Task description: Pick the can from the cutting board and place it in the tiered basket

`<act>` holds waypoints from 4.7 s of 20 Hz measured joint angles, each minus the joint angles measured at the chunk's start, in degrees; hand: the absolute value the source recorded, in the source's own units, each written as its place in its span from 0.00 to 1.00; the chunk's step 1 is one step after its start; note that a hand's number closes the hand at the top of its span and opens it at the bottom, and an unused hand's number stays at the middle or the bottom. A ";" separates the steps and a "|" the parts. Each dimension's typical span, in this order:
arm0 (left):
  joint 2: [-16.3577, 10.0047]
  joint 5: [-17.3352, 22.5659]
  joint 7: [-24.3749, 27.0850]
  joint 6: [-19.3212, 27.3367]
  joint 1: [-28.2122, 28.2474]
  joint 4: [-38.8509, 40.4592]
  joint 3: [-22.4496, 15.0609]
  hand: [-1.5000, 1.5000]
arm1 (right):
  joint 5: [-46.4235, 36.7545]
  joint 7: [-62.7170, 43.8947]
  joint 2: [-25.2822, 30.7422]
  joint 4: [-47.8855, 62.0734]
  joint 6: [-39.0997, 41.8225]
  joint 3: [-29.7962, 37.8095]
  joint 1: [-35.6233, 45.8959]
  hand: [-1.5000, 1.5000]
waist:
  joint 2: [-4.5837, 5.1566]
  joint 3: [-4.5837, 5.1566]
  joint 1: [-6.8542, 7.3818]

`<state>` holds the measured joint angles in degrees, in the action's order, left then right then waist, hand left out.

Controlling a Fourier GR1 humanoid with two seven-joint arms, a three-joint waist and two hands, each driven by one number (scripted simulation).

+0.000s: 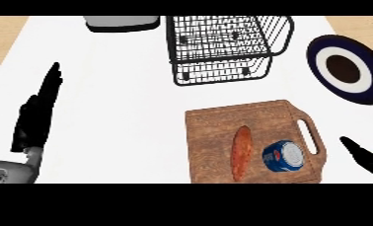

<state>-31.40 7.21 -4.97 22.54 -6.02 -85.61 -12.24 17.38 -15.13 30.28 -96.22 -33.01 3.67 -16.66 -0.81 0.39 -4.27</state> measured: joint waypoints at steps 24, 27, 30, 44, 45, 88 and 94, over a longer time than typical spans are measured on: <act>3.02 -1.98 2.76 -5.67 -4.24 4.14 1.03 0.50 | 8.75 -48.16 31.12 -20.96 18.37 -6.37 7.76 0.00 | 1.05 -0.31 5.34; 4.33 -2.81 3.80 -5.40 -3.99 5.25 0.92 0.50 | 9.51 -49.67 31.98 -19.96 19.25 -8.60 9.84 0.00 | 1.04 -0.31 5.22; 4.26 -2.72 3.87 -6.17 -3.31 4.78 1.60 0.50 | 9.74 -50.87 32.24 -19.68 19.71 -10.97 11.59 0.00 | 0.98 -0.32 5.21; 5.26 -4.42 1.83 -7.43 -4.18 4.27 3.99 0.50 | 2.06 -52.76 30.95 -20.66 18.68 -22.11 15.81 0.00 | 0.83 -0.31 4.58; 5.17 -4.29 1.94 -7.91 -4.17 4.32 4.28 0.50 | 1.50 -52.70 30.99 -20.39 18.65 -22.44 15.90 0.00 | 0.83 -0.32 4.58; 9.49 -9.12 0.80 -11.25 -3.01 2.57 8.00 0.50 | -6.83 -49.58 13.81 -5.24 20.46 -37.66 23.80 1.00 | 0.68 -0.17 4.77; 9.55 -9.41 1.03 -12.57 -1.96 1.62 9.46 0.50 | -9.75 -49.32 10.89 -5.25 20.49 -36.70 24.08 1.00 | 0.68 -0.24 4.44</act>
<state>-21.85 -2.20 -3.95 9.97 -7.98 -83.99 -2.79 7.63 -64.45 41.17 -101.47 -12.52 -33.03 7.42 -0.13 0.15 0.17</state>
